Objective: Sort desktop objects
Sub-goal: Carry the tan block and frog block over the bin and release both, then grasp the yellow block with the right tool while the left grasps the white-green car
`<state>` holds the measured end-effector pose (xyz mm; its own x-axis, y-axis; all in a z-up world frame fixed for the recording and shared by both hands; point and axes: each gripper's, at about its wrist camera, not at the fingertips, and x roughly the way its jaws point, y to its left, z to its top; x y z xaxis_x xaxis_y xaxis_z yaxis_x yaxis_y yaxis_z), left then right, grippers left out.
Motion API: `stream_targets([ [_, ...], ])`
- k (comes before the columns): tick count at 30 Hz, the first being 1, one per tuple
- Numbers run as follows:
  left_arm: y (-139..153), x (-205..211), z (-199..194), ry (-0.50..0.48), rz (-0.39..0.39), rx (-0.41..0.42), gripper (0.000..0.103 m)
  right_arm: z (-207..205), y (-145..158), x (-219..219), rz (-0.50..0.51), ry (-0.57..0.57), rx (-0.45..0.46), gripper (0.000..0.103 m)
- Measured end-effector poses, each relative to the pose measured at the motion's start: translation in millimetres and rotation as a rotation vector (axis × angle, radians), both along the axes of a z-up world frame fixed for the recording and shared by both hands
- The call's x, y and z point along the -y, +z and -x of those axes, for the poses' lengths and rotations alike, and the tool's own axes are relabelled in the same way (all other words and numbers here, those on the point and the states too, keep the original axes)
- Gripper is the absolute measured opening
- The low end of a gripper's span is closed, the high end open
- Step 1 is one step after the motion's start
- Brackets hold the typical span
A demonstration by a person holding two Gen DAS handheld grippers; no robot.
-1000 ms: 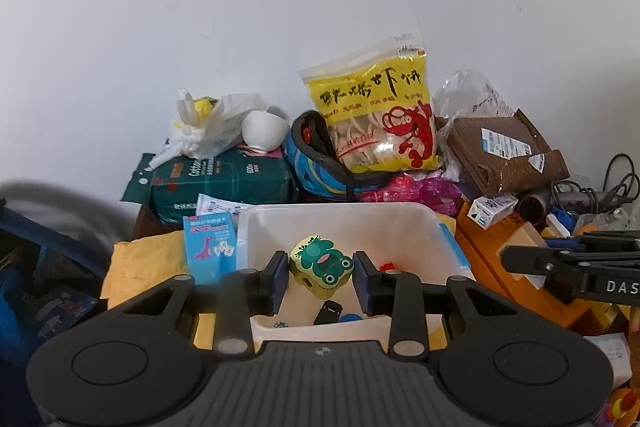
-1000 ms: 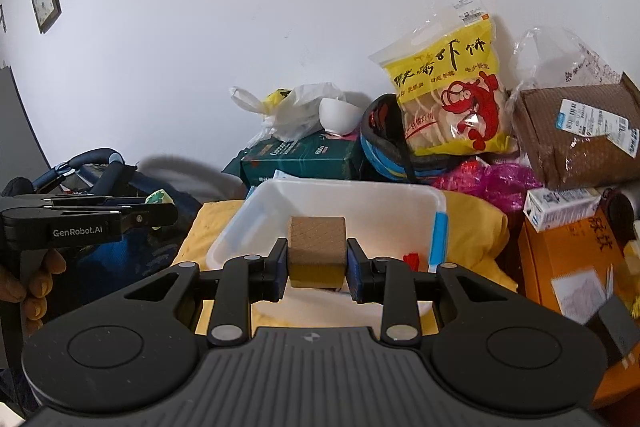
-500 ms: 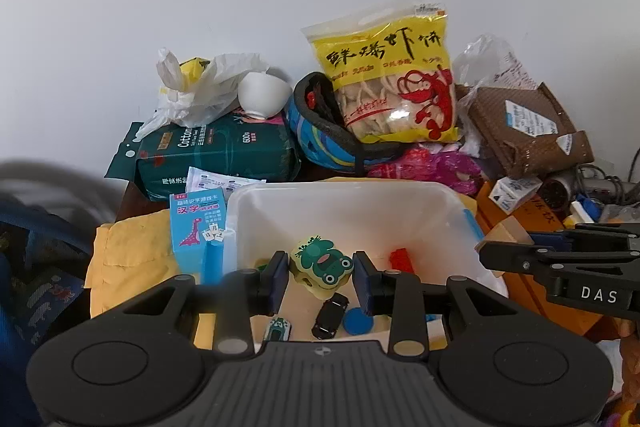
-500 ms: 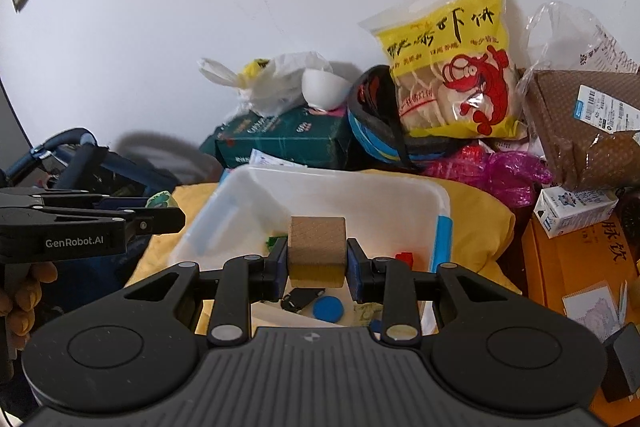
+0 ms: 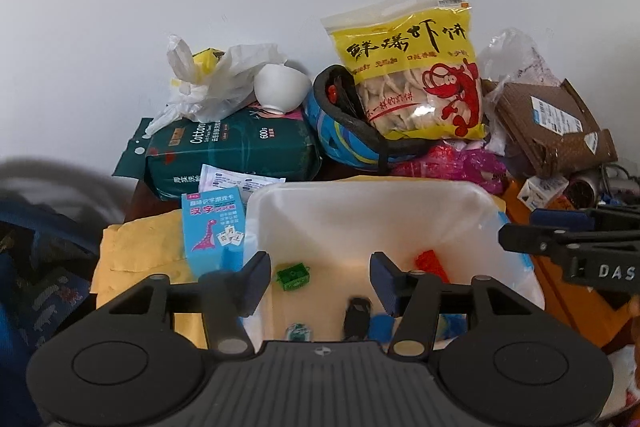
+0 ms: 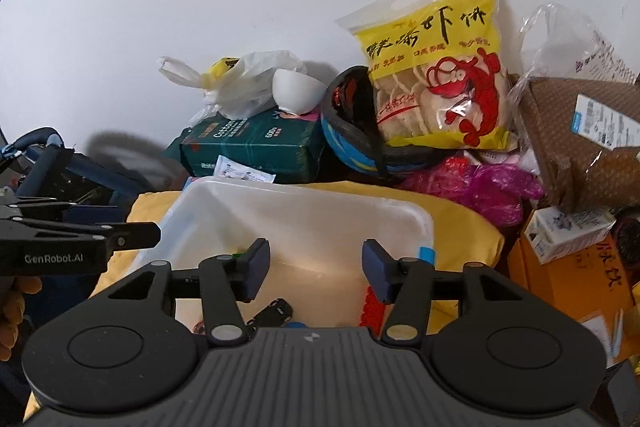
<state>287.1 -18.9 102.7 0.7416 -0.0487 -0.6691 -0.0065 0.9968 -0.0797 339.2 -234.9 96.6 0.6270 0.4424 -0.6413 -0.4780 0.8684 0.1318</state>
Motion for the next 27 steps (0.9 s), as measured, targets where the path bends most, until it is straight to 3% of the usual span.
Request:
stream_targets([
  [4,-16.3,-4.9,36.9,-0.029,-0.007,0.038,0.059,21.0,-7.1,6.2,-0.030,0.029,0.016,0.055],
  [8,-48.9,-6.6,89.3,-0.048,-0.020,0.054,0.059,67.3,-30.3,15.1,-0.034,0.071,0.026,0.055],
  [15,-119.6,-0.9,151.0,-0.024,0.029,-0.072,0.059,158.4,-103.9,25.9,0.051,0.100,-0.025,0.055],
  [20,-147.2,7.9,162.9,-0.025,0.048,-0.123,0.059,193.0,-139.5,26.2,0.097,0.102,-0.074,0.052],
  [22,-153.0,9.8,161.8,-0.025,0.060,-0.140,0.059,198.7,-147.9,24.6,0.113,0.107,-0.089,0.047],
  [27,-163.5,11.2,153.6,0.026,0.064,-0.157,0.059,198.0,-157.3,17.5,0.132,0.117,-0.092,0.046],
])
